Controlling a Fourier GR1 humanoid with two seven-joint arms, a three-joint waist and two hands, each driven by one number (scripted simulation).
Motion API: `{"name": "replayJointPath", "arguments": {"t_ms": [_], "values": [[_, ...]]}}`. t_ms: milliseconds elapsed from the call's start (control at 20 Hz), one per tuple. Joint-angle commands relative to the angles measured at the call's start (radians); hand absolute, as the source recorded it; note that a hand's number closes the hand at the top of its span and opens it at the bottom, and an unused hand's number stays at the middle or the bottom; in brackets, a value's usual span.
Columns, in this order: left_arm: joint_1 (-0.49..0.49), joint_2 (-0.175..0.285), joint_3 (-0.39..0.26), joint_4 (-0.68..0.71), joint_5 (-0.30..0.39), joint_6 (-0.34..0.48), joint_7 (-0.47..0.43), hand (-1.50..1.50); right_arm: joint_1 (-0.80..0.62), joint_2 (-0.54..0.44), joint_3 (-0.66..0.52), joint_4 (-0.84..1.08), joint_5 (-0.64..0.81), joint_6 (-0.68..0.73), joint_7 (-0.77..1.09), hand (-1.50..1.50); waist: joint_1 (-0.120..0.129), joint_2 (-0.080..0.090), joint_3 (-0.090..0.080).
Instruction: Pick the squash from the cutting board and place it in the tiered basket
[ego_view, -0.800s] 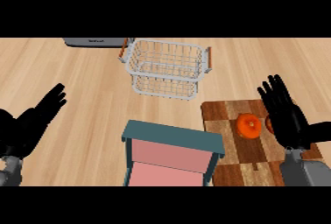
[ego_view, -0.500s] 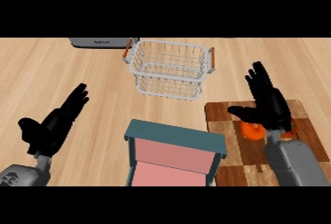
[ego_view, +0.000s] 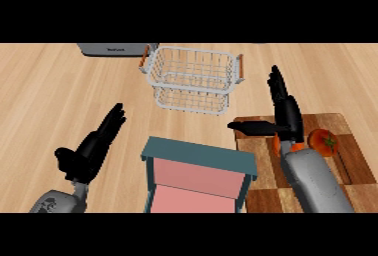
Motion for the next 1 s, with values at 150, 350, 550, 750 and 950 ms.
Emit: {"name": "replayJointPath", "arguments": {"t_ms": [150,350,550,750,950], "values": [[0.016,-0.033,0.006,0.064,-0.020,0.007,-0.058,0.00,-0.069,-0.239,0.118,-0.152,0.225,0.032,0.329,-1.50,-0.025,-0.013,-0.005],[0.004,0.005,0.039,0.052,0.009,-0.021,-0.040,0.00,-0.104,-0.437,0.220,-0.137,0.349,0.231,0.508,-1.50,-0.029,-0.022,-0.012],[-0.015,-0.006,0.037,0.063,0.009,-0.019,-0.024,0.00,-0.161,-0.508,0.352,-0.208,0.413,0.446,0.708,-1.50,-0.031,-0.023,-0.011],[-0.002,-0.022,0.032,0.084,-0.007,-0.013,-0.055,0.00,-0.197,-0.507,0.396,-0.358,0.327,0.669,0.937,-1.50,-0.034,-0.020,-0.005],[-0.020,-0.047,0.034,0.120,-0.024,-0.008,-0.075,0.00,-0.237,-0.461,0.372,-0.538,0.236,0.778,1.232,-1.50,-0.029,-0.012,-0.002]]}}
